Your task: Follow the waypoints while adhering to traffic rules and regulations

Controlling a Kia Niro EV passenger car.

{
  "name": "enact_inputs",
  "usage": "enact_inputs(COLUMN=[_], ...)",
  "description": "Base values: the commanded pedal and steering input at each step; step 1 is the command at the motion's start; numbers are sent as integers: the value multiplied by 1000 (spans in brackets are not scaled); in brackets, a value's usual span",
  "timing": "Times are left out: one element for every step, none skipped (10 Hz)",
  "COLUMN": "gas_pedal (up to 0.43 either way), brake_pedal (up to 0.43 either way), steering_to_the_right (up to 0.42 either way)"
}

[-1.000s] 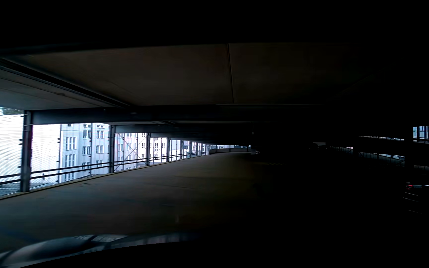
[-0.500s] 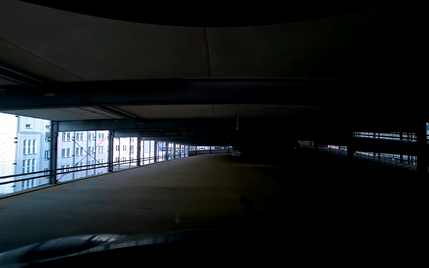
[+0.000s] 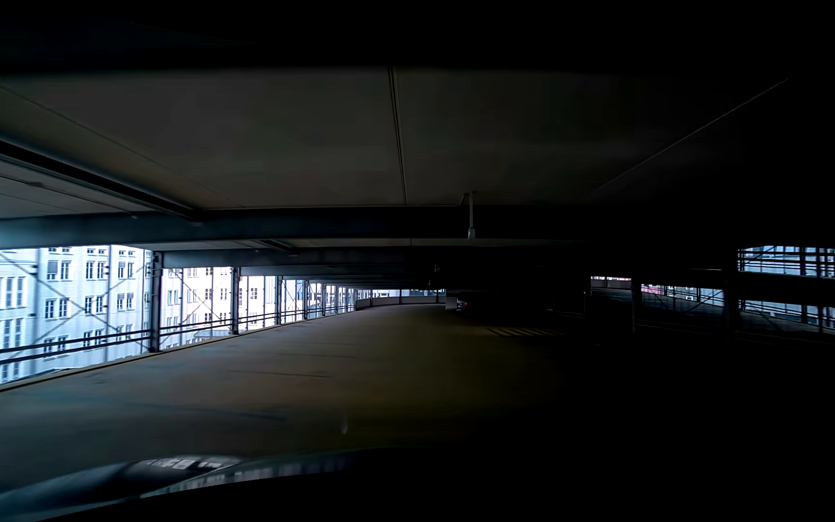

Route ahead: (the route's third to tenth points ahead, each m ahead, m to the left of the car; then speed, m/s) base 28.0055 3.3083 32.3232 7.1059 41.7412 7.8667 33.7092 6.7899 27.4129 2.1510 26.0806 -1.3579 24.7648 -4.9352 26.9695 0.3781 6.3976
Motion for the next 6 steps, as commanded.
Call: enact_inputs(gas_pedal=[157,157,150,150,138,138], brake_pedal=[0,0,0,0,0,0], steering_to_the_right=[5,4,4,4,3,2])
